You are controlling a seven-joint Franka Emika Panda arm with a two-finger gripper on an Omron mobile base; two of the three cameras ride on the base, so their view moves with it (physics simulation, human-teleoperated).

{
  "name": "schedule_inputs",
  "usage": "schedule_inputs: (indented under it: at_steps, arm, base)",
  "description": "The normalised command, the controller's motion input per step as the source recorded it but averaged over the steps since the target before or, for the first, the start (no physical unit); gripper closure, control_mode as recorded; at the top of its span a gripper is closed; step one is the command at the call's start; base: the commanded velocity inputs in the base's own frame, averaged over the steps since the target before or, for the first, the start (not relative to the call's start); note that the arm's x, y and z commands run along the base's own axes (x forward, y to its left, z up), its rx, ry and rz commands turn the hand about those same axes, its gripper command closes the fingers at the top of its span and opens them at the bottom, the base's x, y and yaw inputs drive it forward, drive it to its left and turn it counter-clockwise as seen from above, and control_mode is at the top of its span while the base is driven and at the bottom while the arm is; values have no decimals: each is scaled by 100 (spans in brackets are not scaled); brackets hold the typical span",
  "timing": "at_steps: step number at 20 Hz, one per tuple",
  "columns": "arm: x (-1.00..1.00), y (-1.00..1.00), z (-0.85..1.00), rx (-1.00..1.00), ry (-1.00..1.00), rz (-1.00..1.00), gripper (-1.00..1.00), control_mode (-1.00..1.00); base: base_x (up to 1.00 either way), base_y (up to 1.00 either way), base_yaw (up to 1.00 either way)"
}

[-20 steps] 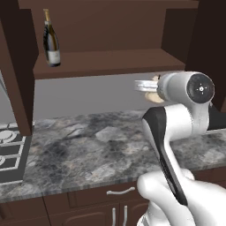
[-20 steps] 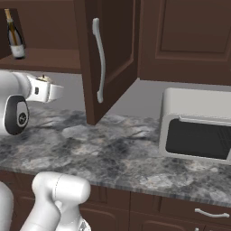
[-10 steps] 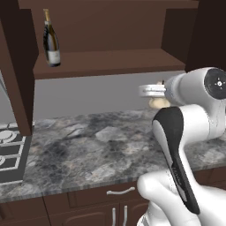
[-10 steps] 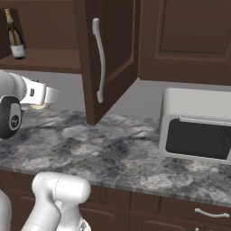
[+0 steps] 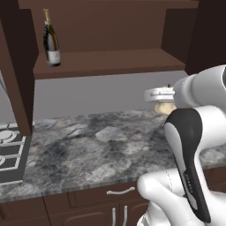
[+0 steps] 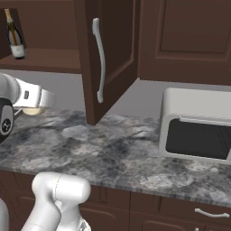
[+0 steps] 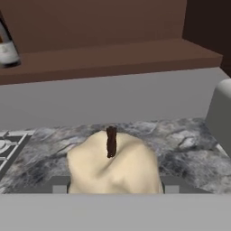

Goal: Get the candle and the wine from the cabinet and move them to the dining counter.

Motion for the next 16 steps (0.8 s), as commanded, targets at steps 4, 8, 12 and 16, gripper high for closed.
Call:
schedule_inputs:
  at_steps: [4,8,12,16]
  arm:
    - [-29,0,0,0,2,0,100,-100]
    - [-4,0,0,0,4,0,100,-100]
    - [0,0,0,0,2,0,100,-100]
    - [0,0,0,0,0,0,100,-100]
  base:
    - [0,0,0]
    - [0,0,0]
    - [0,0,0]
    - [0,0,0]
